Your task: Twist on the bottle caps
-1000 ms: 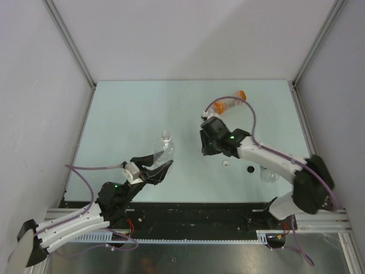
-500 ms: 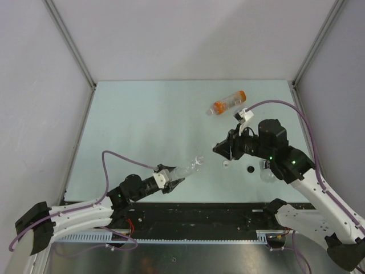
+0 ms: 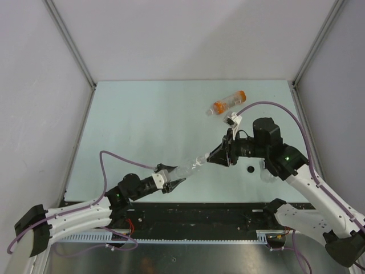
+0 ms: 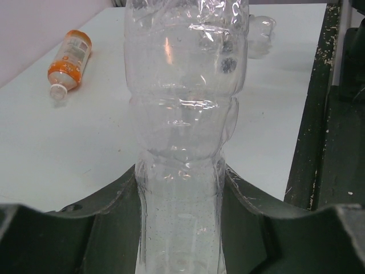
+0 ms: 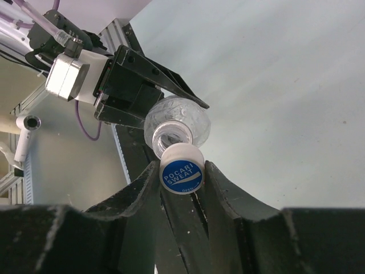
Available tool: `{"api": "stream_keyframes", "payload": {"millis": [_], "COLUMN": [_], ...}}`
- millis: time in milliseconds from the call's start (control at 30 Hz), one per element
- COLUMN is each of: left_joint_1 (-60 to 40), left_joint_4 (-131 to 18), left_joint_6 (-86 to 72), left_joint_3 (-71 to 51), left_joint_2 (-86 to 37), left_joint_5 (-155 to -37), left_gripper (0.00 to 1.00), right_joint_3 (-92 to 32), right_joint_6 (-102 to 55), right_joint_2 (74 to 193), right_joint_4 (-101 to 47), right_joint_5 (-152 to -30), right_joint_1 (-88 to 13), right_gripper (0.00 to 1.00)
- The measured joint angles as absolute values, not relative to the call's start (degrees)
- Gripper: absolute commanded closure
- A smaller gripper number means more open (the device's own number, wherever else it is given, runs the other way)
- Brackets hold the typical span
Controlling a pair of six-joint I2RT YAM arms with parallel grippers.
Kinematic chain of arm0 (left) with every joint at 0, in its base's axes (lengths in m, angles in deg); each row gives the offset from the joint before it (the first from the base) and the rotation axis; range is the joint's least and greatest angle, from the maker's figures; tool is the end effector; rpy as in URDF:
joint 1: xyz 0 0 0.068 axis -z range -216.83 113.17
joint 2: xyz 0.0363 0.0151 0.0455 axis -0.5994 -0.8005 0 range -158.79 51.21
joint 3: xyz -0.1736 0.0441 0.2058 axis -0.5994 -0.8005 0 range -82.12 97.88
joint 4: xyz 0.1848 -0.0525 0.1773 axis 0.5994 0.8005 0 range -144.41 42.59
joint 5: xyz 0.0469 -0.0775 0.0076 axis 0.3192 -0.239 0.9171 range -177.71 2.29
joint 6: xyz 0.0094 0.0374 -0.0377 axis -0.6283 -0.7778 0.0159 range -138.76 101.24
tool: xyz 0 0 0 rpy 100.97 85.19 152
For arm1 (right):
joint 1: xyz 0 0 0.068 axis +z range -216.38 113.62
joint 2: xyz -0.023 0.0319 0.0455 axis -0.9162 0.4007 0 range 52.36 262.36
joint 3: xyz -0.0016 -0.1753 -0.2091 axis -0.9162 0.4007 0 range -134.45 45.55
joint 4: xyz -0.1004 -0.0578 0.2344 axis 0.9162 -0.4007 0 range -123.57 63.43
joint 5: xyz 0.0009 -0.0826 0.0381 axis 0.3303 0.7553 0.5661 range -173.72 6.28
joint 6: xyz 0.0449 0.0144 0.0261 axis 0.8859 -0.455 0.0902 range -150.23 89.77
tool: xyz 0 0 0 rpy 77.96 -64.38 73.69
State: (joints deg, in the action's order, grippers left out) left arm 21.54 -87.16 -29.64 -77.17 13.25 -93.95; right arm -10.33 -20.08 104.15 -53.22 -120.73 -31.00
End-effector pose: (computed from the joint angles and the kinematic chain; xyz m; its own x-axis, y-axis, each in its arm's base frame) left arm 0.0802 -0.1377 0.1922 0.1682 0.0847 -0.9821 0.8876 0.4203 0.1883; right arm 0.1437 0.1282 0.3591 -0.4693 -0.1605 -0.8683 -0.8461 0.3631 0.3902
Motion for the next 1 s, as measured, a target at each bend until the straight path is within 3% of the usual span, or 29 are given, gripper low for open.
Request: {"api": "stream_keyframes", "payload": {"millis": [1000], "left_joint_1": [21.54], "left_joint_4": [-83.93], "left_joint_6": [-29.35], "left_joint_3": [-76.64], "left_joint_2": [11.35], "left_joint_5": [-95.02], "left_gripper": [1.0], "right_joint_3": [-10.29], "right_joint_6": [-21.32], "right_joint_2": [109.09], "right_joint_4": [-54.34], "right_joint_5": [-120.32], "right_joint_1": [-28.82], "right_gripper": [0.71]}}
